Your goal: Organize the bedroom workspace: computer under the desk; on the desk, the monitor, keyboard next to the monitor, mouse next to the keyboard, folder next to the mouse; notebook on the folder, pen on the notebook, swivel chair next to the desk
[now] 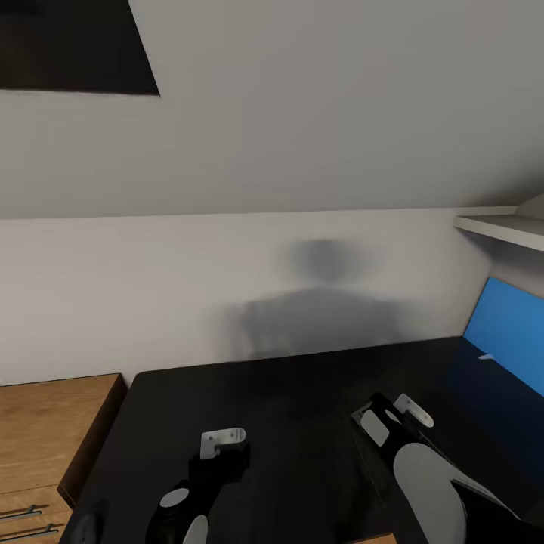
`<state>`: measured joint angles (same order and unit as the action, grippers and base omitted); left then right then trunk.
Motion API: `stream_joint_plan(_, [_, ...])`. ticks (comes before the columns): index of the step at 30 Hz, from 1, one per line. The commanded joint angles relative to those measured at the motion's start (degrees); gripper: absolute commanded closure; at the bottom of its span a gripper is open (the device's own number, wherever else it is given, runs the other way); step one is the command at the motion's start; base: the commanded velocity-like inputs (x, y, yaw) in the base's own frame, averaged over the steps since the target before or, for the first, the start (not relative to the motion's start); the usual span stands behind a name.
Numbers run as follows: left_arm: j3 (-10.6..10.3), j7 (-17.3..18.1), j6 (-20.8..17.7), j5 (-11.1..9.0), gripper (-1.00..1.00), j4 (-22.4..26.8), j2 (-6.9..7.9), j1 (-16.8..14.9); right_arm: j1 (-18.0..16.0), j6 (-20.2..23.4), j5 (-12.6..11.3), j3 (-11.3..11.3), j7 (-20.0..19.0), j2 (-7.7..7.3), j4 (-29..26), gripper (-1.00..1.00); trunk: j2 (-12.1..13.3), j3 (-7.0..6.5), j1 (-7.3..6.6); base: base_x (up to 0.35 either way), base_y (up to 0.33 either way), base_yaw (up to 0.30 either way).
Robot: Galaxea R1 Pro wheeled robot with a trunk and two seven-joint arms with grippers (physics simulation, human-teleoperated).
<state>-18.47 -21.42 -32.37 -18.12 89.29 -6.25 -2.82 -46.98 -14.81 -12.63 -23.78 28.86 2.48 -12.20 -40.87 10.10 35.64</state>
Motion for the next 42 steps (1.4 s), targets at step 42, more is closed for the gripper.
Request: stream_joint_plan(42, [1.8, -0.5, -0.5, -0.8, -1.00, 1.4, -0.06, 0.0, 0.0, -0.4, -0.7, 0.0, 0.2, 0.18, -0.2, -1.00, -0.1, 0.09, 0.02, 0.000, 0.000, 0.000])
